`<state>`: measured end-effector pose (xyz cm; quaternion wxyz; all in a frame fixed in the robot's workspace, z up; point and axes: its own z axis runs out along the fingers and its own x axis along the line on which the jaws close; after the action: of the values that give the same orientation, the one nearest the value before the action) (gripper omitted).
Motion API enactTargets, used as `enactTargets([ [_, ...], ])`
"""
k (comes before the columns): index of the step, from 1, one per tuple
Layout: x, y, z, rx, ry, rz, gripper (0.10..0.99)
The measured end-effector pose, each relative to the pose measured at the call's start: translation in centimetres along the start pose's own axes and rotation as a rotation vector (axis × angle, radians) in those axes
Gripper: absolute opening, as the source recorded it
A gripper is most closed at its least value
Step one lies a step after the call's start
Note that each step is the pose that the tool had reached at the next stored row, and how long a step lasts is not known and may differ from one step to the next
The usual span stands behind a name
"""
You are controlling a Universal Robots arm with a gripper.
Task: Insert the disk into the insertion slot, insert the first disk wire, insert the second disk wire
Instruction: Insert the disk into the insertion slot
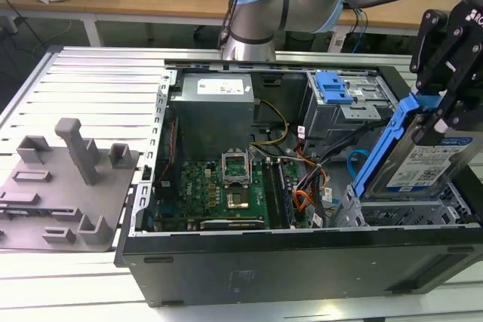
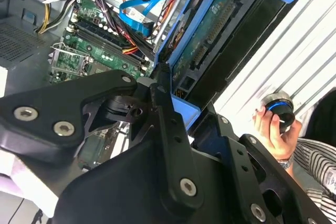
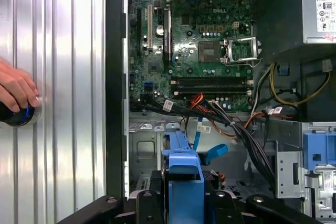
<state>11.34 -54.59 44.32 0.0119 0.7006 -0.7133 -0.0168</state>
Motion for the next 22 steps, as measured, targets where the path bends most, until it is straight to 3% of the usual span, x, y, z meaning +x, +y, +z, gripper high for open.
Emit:
enactTargets([
  [22,0.03,-0.17,4.17,0.000,-0.0002,0.000,0.365],
])
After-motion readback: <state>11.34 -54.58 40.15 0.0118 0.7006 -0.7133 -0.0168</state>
